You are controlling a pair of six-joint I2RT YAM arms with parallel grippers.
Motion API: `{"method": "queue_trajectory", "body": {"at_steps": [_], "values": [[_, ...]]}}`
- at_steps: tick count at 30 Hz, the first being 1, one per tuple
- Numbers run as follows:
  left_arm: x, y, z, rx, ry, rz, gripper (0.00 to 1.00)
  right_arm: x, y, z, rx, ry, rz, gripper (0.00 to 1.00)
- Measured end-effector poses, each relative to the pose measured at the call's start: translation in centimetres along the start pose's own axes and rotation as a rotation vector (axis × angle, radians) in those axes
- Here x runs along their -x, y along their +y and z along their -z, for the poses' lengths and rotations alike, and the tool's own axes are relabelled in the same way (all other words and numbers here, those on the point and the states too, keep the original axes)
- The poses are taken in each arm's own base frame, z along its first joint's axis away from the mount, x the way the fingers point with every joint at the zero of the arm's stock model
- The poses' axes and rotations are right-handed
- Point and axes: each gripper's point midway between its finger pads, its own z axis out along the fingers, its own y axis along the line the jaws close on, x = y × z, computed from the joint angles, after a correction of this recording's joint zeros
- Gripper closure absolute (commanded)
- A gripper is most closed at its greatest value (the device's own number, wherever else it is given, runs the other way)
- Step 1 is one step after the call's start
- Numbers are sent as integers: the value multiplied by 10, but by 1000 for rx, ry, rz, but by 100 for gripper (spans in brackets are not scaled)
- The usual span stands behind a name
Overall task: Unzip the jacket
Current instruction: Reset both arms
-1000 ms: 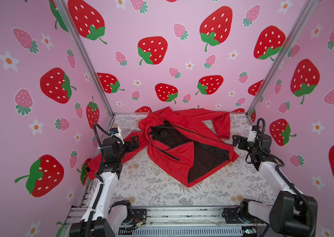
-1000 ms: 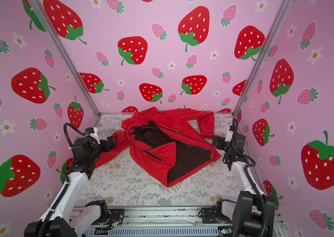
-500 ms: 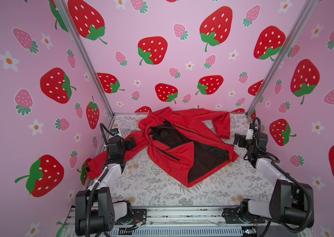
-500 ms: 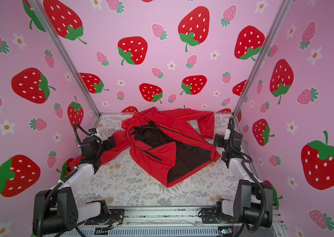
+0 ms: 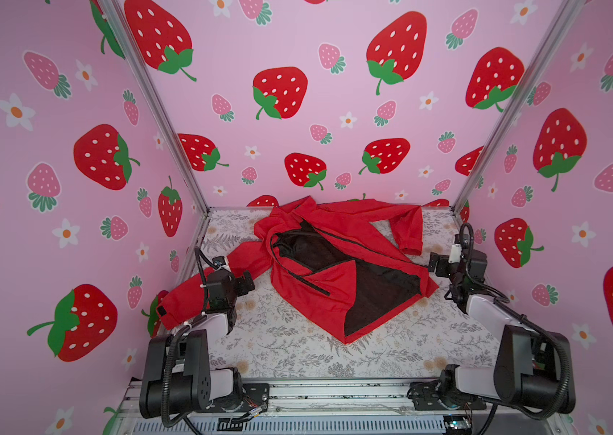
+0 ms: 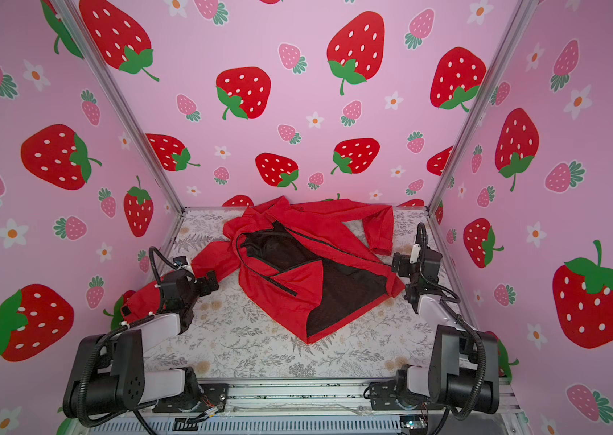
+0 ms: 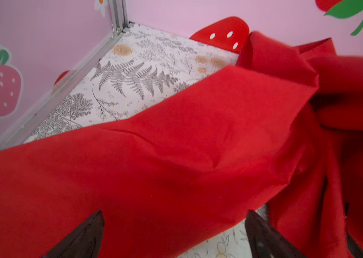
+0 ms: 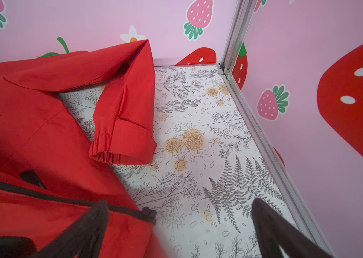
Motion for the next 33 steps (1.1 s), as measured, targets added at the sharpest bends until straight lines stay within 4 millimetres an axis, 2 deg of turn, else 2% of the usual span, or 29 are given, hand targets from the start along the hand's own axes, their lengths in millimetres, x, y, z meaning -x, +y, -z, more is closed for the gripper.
{"method": "queue_trajectory", "body": {"at_steps": [5,11,13,21,33], "values": [[9,-18,-10,-58,-66,-34,1,-23,0,-5,-8,30,3,1],[-14,-50,-22,-99,-32,-161,1,-47,1,-13,-11,53,13,1],[-16,-56,-23,-106,-27,-188,1,-55,3,-14,-6,57,17,1],[3,-51,-27,-60,-67,-195,1,-66,17,-28,18,35,59,1],[4,-47,-28,-39,-64,-193,1,-64,21,-29,18,23,89,1]]}}
